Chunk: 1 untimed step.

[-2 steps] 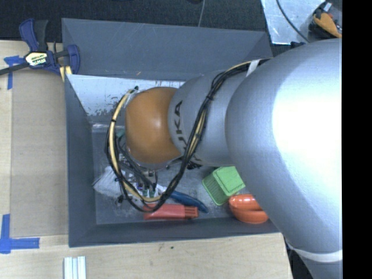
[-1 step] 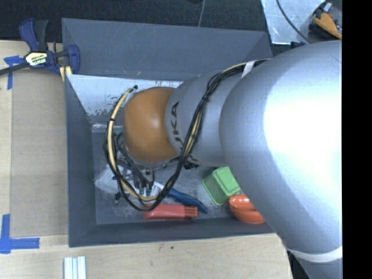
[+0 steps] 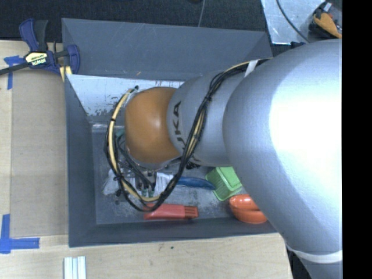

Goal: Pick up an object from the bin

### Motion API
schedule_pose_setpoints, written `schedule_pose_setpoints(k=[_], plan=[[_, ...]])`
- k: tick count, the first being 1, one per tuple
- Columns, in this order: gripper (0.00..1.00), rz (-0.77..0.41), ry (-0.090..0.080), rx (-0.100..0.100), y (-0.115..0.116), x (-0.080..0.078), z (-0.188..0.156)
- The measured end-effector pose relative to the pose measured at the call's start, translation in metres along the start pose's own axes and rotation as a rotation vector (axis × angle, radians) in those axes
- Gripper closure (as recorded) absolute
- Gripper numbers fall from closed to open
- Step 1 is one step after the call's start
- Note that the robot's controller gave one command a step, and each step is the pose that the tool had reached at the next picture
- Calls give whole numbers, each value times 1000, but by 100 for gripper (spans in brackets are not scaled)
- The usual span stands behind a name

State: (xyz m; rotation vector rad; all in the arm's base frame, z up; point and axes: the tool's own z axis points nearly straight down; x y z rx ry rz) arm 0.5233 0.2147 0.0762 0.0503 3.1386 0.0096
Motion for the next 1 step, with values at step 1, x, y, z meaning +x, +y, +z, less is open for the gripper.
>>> schedule_pose_setpoints(k=[1], plan=[[100, 0, 0, 0, 0, 0, 0]])
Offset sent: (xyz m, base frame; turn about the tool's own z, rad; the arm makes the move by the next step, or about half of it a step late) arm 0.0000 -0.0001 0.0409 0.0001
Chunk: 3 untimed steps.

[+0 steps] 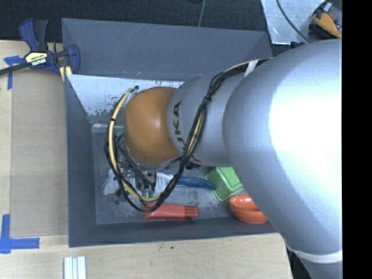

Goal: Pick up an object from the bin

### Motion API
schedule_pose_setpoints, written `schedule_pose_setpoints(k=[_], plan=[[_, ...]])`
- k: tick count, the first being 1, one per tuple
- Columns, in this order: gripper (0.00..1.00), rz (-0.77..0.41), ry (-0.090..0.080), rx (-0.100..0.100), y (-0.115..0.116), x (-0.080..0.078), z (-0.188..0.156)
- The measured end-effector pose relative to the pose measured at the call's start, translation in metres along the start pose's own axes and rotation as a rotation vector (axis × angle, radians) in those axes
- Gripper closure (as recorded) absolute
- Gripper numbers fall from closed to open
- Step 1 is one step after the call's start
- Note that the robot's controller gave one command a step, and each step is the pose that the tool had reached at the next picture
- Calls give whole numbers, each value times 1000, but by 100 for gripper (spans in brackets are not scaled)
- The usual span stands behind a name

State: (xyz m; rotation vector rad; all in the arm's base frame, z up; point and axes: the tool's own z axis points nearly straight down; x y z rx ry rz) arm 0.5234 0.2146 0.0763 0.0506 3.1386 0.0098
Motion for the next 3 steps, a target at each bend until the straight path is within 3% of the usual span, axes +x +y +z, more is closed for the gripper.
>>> schedule_pose_setpoints(k=[3], plan=[[100, 3, 2, -1, 0, 1, -43]])
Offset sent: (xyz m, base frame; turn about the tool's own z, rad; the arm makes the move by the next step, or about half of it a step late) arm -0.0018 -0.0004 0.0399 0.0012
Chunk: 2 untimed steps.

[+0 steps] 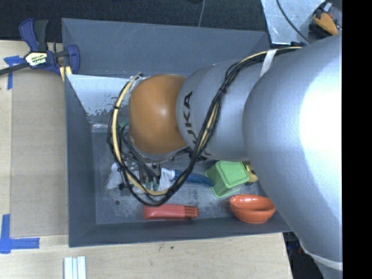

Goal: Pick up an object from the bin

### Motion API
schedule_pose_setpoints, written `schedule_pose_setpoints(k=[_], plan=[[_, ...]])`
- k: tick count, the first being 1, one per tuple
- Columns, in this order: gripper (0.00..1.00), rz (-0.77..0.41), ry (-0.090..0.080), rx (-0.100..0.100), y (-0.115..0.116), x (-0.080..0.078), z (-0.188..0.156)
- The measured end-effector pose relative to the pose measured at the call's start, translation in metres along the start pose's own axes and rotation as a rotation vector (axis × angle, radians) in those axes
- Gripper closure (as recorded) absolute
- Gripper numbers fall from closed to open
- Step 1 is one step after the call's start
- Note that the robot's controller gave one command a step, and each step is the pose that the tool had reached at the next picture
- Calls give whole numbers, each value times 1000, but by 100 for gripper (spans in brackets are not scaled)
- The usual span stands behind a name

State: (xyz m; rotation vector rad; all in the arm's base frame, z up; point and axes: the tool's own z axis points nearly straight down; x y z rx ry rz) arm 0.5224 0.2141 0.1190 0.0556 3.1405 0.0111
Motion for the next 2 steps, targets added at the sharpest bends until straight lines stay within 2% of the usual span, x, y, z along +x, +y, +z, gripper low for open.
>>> schedule_pose_setpoints(k=[1, 2], plan=[[100, 1, 9, 4, -1, 2, -27], [100, 2, 2, 0, -1, 0, -52]])
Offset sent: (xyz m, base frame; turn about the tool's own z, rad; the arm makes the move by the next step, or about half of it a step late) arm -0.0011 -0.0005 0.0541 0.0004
